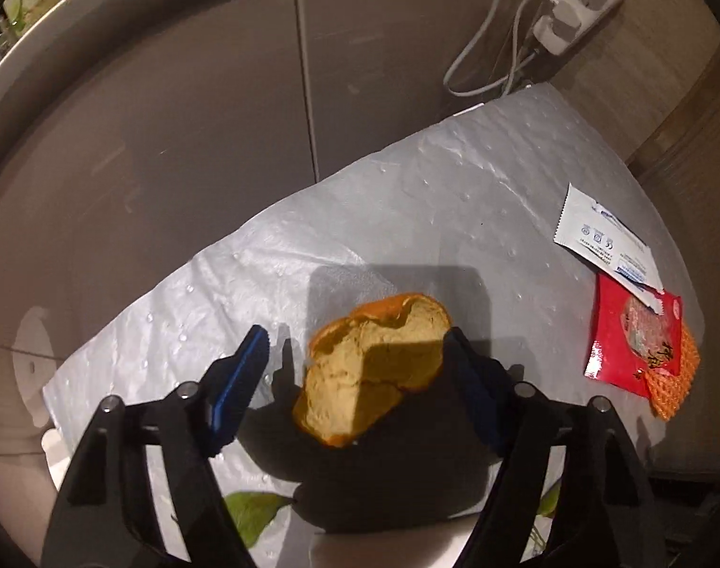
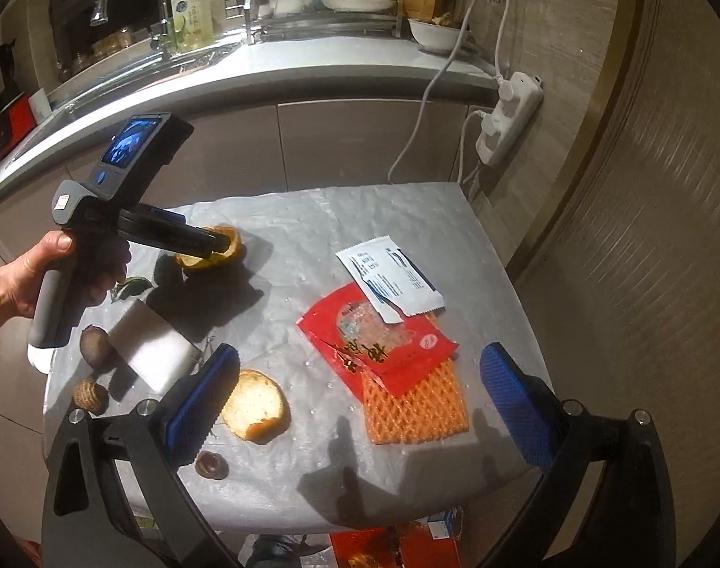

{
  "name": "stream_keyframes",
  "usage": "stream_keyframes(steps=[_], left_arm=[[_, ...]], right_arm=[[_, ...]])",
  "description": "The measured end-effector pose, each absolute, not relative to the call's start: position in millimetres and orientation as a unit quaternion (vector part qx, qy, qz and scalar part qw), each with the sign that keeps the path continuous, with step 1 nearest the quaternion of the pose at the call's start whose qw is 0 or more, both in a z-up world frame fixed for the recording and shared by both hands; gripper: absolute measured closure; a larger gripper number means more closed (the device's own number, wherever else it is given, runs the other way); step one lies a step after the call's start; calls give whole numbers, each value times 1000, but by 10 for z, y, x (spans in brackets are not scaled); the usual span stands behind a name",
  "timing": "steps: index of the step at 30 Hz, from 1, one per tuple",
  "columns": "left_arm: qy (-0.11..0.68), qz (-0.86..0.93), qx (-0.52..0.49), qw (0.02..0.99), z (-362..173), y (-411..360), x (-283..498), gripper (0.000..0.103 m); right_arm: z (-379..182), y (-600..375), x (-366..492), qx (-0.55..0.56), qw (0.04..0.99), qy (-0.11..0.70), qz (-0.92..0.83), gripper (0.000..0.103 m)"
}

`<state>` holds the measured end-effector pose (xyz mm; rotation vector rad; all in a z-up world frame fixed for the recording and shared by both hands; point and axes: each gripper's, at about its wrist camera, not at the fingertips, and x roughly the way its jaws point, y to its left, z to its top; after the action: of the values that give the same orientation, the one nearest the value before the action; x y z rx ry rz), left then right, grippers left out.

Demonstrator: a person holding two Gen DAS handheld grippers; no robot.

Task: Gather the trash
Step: 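Grasp the orange peel with the left tool while the right tool grasps the wet-wipe packet, then lift the peel with the left tool while the right tool lifts the packet and black bag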

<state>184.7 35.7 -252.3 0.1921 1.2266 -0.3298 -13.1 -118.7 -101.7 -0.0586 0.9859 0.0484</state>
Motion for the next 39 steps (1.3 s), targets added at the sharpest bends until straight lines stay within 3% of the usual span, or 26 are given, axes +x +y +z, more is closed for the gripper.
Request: stream_keyframes(steps=[2,4,7,9,13,20,27,32,34,37,39], left_arm=[[577,-167,103,793,-2605,309,1911,51],[576,-180,105,790,-2633,295,1936,53],[578,-199,116,783,-2617,245,1944,64],[573,-199,137,783,-2595,204,1940,80],[581,-212,127,775,-2551,233,1938,93],[588,-215,94,774,-2374,361,1805,96],[583,-215,77,779,-2209,361,1638,96],[570,-221,77,788,-2045,304,1518,96],[565,-221,73,792,-1982,287,1480,96],[558,-225,66,796,-1878,286,1404,96],[553,-230,68,798,-1812,280,1344,96]], right_arm=[[-1090,-1283,-108,-20,876,481,14,2],[-1153,-1370,-81,-15,874,486,5,2],[-1242,-1487,16,-4,869,494,-1,2],[-1303,-1554,106,5,867,498,-1,2],[-1498,-1678,355,15,863,506,5,2],[-1783,-1789,786,22,853,521,27,2],[-2097,-1581,1309,-42,833,544,93,2],[-2251,-1509,1421,-53,829,547,103,16],[-2229,-1509,1416,-51,832,543,103,32],[-2176,-1543,1407,-35,830,547,102,68],[-2129,-1549,1397,-21,831,548,99,78]])
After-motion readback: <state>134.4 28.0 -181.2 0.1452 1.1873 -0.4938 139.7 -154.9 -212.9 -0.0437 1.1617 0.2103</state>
